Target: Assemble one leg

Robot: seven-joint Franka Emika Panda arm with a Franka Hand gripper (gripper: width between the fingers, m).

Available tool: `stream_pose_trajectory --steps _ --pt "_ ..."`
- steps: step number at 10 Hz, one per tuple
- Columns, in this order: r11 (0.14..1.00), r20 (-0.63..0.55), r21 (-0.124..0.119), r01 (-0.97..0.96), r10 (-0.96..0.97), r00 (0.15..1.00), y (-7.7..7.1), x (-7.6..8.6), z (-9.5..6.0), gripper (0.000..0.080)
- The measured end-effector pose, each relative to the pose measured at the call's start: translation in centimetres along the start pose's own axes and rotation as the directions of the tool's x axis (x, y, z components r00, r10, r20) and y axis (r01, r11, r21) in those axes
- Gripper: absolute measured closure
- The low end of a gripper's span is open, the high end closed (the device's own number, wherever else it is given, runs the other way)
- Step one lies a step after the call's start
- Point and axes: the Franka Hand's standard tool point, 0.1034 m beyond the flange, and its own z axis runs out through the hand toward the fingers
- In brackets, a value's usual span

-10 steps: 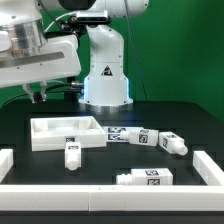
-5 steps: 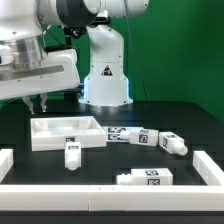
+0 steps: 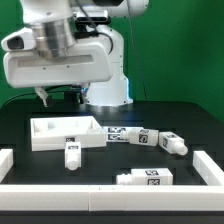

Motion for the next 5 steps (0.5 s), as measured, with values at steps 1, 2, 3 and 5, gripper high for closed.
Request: stream_pose_trajectory --steps 1,2,3,5 --pt "1.0 -0.003 0.001 -0.016 0.016 1.0 0.69 -0.41 0.28 0.0169" --pt "1.0 0.003 0.002 -0.016 0.016 1.0 0.65 -0.68 0.47 0.0156" --pt "1.0 0.003 0.002 -0.013 0.013 1.0 0.51 -0.65 0.52 0.0156" --pt "1.0 0.004 0.002 -0.012 0.012 1.0 0.46 -0.65 0.54 0.0151"
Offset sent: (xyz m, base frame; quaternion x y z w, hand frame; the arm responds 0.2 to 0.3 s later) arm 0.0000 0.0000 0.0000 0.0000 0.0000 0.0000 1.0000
